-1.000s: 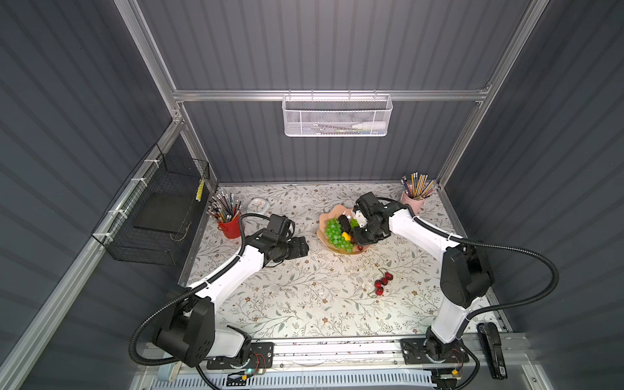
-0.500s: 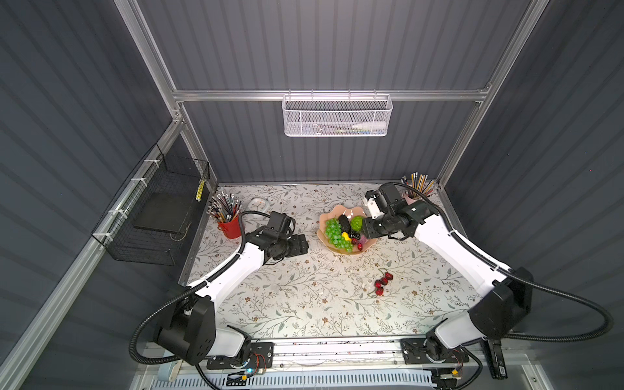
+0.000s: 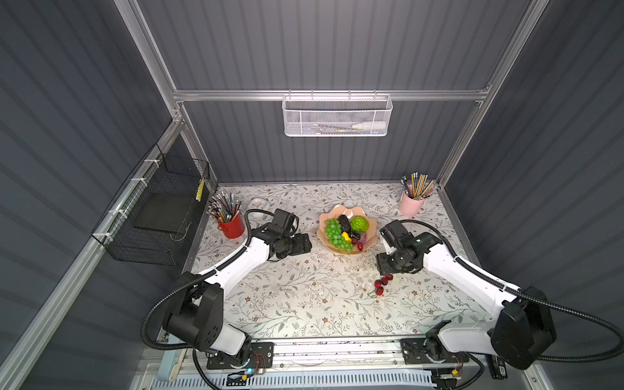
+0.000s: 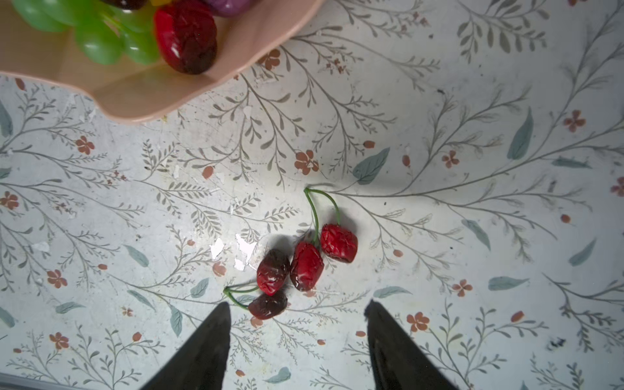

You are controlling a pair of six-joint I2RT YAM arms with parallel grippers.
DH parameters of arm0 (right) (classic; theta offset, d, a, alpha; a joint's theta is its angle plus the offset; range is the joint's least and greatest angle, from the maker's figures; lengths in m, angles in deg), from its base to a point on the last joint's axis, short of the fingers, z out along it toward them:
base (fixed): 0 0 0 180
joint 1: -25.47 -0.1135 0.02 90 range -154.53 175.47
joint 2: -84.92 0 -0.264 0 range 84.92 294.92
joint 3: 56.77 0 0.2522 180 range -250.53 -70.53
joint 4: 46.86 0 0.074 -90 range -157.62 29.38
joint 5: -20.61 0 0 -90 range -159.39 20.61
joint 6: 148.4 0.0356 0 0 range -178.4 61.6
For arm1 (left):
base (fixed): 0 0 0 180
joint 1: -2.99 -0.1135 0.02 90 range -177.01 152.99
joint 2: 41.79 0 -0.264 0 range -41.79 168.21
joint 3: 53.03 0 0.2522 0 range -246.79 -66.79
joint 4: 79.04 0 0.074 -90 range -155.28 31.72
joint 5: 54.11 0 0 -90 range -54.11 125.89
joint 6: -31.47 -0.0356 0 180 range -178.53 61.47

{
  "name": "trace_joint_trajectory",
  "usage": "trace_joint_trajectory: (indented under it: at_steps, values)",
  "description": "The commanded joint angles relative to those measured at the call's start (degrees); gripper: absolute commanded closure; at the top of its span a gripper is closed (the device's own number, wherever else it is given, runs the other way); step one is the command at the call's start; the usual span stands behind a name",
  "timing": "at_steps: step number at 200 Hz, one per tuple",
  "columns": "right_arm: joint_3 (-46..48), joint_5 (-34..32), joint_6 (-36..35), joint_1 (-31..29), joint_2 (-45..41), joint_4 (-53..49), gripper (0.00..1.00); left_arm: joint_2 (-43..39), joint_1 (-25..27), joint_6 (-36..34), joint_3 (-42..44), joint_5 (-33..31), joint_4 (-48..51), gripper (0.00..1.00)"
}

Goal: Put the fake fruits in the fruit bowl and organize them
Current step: 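Move the right gripper down to the red cherries on the table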

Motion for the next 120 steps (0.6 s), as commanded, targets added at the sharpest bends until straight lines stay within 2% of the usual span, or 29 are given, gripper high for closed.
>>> trace_joint_trajectory:
  at_steps: [1,62,120]
  values:
    - [0.3,-0.8,-1.0,0.5,3.9,4.6,0.33,0.3,0.0,0.7,-0.2,1.9,-0.8,0.15]
    - [-1.1,-1.3,-3.2,1.1,12.9,8.2,0.39,-1.8,0.0,0.0,0.8,-0.4,0.9,0.15]
    - [-0.8,-0.3,-3.7,3.1,17.7,8.0,0.5,-1.3,0.0,-0.3,0.5,-0.2,0.7,0.15]
